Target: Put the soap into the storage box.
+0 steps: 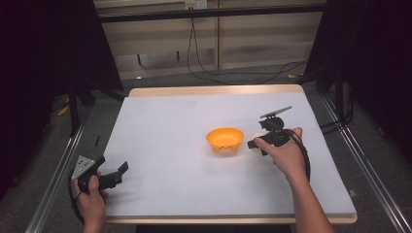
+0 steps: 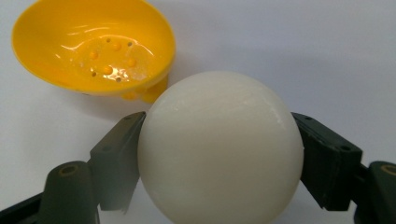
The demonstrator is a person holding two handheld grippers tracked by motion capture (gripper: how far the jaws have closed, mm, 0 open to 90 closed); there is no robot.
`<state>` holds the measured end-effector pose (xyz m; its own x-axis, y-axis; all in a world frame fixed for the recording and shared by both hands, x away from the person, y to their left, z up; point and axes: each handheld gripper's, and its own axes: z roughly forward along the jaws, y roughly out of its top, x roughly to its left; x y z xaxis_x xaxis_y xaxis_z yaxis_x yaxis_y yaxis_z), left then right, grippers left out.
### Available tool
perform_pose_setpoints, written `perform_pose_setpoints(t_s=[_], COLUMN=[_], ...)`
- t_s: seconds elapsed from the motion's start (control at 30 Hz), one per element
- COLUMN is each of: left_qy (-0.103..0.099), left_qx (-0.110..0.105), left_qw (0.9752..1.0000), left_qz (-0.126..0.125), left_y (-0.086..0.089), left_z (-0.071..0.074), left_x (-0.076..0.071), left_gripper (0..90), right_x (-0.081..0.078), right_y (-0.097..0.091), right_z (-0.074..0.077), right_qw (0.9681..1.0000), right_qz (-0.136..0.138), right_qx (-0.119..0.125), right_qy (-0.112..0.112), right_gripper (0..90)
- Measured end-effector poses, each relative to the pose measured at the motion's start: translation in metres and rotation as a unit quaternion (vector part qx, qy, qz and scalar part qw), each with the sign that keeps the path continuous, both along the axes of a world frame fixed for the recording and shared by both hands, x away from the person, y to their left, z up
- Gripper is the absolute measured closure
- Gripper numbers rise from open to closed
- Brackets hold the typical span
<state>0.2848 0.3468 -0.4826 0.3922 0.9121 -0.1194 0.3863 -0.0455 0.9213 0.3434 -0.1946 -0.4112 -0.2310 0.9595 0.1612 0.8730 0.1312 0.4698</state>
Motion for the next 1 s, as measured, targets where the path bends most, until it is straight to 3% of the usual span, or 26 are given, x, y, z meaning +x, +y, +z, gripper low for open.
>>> perform_pose_setpoints(t_s=[0.27, 1.0], left_qy=[-0.001, 0.002], left_qx=[0.003, -0.003], left_qw=[1.0000, 1.0000], left_qz=[0.000, -0.001], left_y=[0.001, 0.000], left_z=[0.000, 0.000], left_x=[0.000, 0.000], left_gripper=[1.3, 1.3], right_x=[0.006, 0.020], right_y=[0.009, 0.041], right_z=[0.008, 0.013], right_qw=[1.0000, 0.9999], right_qz=[0.004, 0.016], right_qx=[0.006, 0.004], right_qy=[-0.007, -0.003], right_gripper=[23.4, 23.3])
